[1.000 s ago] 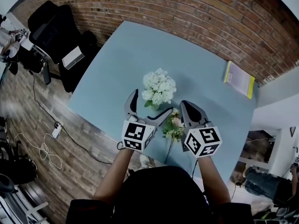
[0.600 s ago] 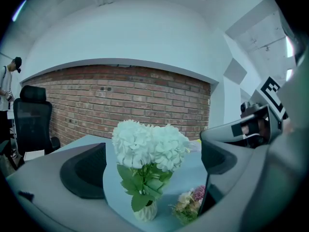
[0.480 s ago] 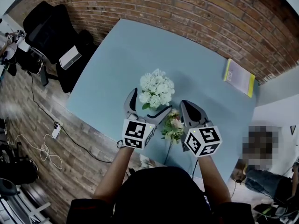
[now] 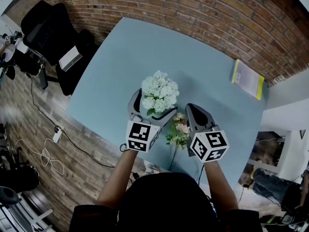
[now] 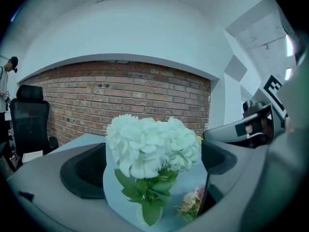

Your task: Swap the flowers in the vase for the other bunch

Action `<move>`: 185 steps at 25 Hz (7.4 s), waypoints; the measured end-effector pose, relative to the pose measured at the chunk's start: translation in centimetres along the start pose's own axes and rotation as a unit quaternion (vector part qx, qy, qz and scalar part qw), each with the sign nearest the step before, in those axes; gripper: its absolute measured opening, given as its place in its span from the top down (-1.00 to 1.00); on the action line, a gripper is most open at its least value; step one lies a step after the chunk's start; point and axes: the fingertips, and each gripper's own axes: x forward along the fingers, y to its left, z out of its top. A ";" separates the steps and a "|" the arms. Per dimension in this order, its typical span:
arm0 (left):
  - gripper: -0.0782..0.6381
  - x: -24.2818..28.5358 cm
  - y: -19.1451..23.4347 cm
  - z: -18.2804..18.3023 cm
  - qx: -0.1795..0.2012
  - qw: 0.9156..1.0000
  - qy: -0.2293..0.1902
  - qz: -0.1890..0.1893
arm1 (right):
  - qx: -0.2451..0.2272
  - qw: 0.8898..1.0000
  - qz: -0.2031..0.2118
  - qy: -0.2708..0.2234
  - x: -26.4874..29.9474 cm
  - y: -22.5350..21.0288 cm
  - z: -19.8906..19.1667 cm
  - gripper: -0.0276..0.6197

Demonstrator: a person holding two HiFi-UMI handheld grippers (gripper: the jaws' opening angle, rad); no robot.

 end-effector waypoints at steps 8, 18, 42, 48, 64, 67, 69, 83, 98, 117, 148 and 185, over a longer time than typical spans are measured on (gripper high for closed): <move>-0.89 0.7 0.1 -0.4 -0.007 1.000 0.005 -0.008 | 0.002 1.000 -0.005 0.006 0.2 -0.3 -0.4 0.88; -0.89 1.5 -0.2 -1.6 -0.012 1.000 0.022 -0.019 | 0.007 1.000 -0.013 0.015 0.4 -1.0 -1.1 0.88; -0.73 1.8 -0.2 -1.9 0.004 0.999 0.033 -0.025 | 0.009 1.000 -0.012 0.019 0.9 -1.4 -1.4 0.88; -0.49 1.4 0.2 -1.6 0.012 0.999 0.028 -0.016 | 0.007 1.000 -0.011 0.019 1.0 -1.1 -1.4 0.88; 0.05 0.6 0.1 -1.2 0.027 0.999 0.022 -0.008 | 0.005 1.000 -0.002 0.017 1.2 -0.8 -1.4 0.87; 0.08 0.5 0.1 -1.2 0.029 0.999 0.022 -0.006 | 0.005 1.000 -0.002 0.018 1.2 -0.7 -1.5 0.88; 0.09 0.4 0.1 -1.2 0.030 0.999 0.022 -0.006 | 0.005 1.000 -0.002 0.018 1.2 -0.6 -1.5 0.87; 0.10 0.1 -0.1 -0.7 0.031 0.999 0.015 -0.005 | 0.007 1.000 -0.003 0.019 1.1 -0.7 -1.5 0.88; 0.10 -0.8 -0.4 0.8 0.023 1.000 -0.002 -0.010 | 0.001 1.000 -0.005 0.016 0.4 -0.4 -1.3 0.88; 0.10 -2.8 -1.0 3.9 0.036 0.998 -0.040 -0.009 | -0.012 1.000 0.000 -0.004 -1.2 0.9 -0.2 0.88; 0.10 -10.4 -0.1 8.5 0.054 0.992 -0.113 0.031 | -0.041 0.998 0.027 -0.027 -3.6 6.8 0.5 0.88; 0.13 -10.8 7.4 -0.1 0.050 0.993 0.065 0.089 | -0.049 0.998 0.047 0.006 -0.9 9.3 -1.4 0.88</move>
